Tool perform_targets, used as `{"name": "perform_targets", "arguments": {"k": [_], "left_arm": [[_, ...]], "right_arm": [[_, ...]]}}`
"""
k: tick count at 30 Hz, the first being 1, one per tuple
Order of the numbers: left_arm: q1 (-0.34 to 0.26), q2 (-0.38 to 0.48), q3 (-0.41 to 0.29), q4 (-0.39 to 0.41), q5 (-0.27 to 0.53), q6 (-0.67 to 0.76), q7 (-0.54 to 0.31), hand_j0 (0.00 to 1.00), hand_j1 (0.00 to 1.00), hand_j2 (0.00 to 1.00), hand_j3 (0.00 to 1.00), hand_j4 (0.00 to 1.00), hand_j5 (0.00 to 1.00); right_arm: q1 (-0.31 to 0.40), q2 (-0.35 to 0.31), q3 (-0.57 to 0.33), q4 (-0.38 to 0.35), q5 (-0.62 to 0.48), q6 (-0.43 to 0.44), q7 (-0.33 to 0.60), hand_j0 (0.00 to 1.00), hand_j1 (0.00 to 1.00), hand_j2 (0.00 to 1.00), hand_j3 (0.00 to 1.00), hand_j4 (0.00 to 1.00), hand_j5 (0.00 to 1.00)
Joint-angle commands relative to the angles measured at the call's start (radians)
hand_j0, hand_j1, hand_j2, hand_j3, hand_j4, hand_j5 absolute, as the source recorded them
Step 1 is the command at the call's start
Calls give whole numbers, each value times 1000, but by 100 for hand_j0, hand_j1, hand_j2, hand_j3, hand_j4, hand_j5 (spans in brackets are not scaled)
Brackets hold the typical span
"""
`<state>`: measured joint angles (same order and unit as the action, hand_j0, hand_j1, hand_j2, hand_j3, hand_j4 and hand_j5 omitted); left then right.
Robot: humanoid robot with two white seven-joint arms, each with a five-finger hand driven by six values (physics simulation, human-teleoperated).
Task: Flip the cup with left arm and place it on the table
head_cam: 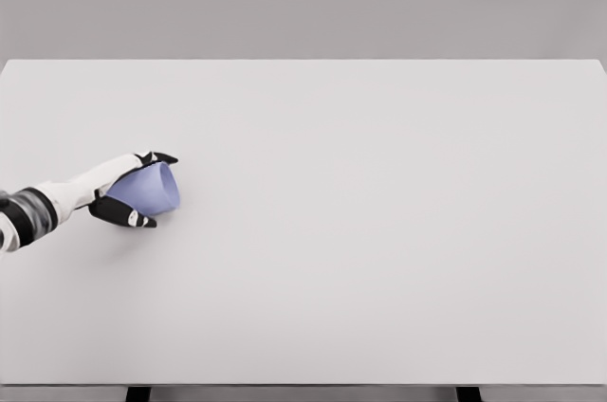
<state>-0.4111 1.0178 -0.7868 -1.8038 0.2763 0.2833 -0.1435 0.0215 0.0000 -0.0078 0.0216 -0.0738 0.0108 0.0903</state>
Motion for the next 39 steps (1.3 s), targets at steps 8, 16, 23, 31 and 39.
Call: {"name": "perform_targets", "arguments": {"k": [8,16,23,31,39], "left_arm": [[-18,1,-3,0,1,2,-1,83,83,83,83,83,83],[-18,-10,-2,1,1,1,1,76,76,76,76,76,76],[-37,-41,9,1,11,1,10,78,78,78,78,78,78],[-40,-85,60,3,50,1,13,80,80,80,80,80,80],[-28,-110,103,3,84,1,13,81,81,81,81,81,81]], "right_arm": [[0,0,0,0,0,0,0,100,100,100,100,100,100],[0,0,0,1,0,0,0,100,100,100,100,100,100],[-2,0,0,1,-1,0,0,100,100,100,100,100,100],[0,0,0,1,0,0,0,100,100,100,100,100,100],[0,0,0,0,0,0,0,100,100,100,100,100,100]]}}
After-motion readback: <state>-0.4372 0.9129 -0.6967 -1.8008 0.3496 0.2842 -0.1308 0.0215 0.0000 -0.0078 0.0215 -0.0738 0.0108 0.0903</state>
